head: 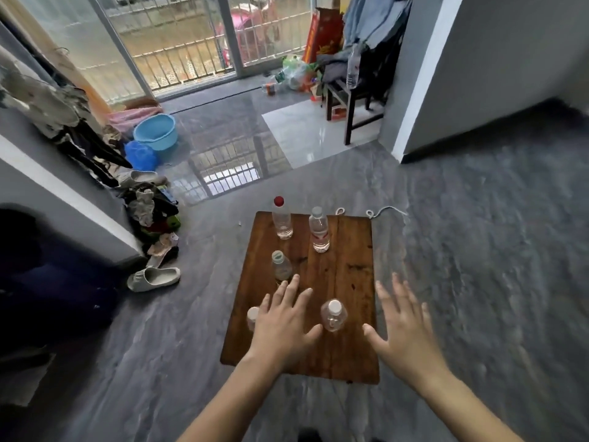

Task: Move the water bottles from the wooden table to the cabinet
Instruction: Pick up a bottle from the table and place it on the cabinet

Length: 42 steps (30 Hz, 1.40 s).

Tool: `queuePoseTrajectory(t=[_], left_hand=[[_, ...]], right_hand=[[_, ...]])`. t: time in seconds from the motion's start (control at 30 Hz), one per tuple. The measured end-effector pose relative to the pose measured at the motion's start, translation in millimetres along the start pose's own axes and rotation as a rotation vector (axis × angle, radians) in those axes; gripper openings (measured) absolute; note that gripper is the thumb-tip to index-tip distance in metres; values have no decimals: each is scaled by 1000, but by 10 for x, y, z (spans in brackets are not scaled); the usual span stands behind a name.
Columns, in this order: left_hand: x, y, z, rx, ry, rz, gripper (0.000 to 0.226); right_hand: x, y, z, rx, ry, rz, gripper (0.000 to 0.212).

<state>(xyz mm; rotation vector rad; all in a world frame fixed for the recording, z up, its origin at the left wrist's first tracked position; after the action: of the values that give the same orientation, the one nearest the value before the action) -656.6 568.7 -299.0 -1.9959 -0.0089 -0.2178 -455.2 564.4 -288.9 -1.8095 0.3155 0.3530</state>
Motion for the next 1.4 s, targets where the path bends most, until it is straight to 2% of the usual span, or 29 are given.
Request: queuePoseTrajectory(t=[0.2,0.37,0.47,0.53,0.6,0.7,0.8,1.0,1.13,1.2,1.27,1.3,1.4], left_hand=[[-58,584,419,10,27,-94,81],[-104,1201,756,6,14,-192,97],[-105,1523,957,44,10,-307,112],[-124,1761,1083,78,5,-466,114],[-132,1974,1213,129,9,-674,108],[-77,2119,1408,217,22,-882,82],[3,2075,1475,305,44,-938,64],[262,1480,1267,319,186,-955,64],[483,697,1003,288,304,-897,74],[612,192,831,266,366,-883,77],[748,-316,638,236,419,-915,77],[829,-561,534,223,439,-936,76],[1139,-1238,205,224,517,-977,77]], right_hand=[[183,655,304,-80,41,-44,82],[418,1188,512,-94,73,-30,82],[613,1535,598,-121,93,-32,82],[732,1786,643,-157,104,-34,82],[820,2011,688,-182,114,-12,83],[953,2263,778,-194,119,18,82],[1042,2360,833,-168,110,41,80],[1118,2229,693,-123,157,170,78],[1023,1813,516,-137,264,579,71],[871,1470,371,-115,342,958,53],[776,1097,162,-49,518,1327,27],[711,912,45,-30,606,1508,22],[436,280,-269,-42,710,1906,32]])
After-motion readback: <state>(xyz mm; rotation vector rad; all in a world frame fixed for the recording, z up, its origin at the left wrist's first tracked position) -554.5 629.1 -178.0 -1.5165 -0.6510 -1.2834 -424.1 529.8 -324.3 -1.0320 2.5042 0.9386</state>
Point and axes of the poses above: each hand's wrist, its own z-axis towards the middle knuckle, its own y-axis out of the palm, x = y × z, the point moved 10 cm from there along z, towards the middle knuckle, and after that the axes turned 4 degrees about z, right-handed, at the moved point
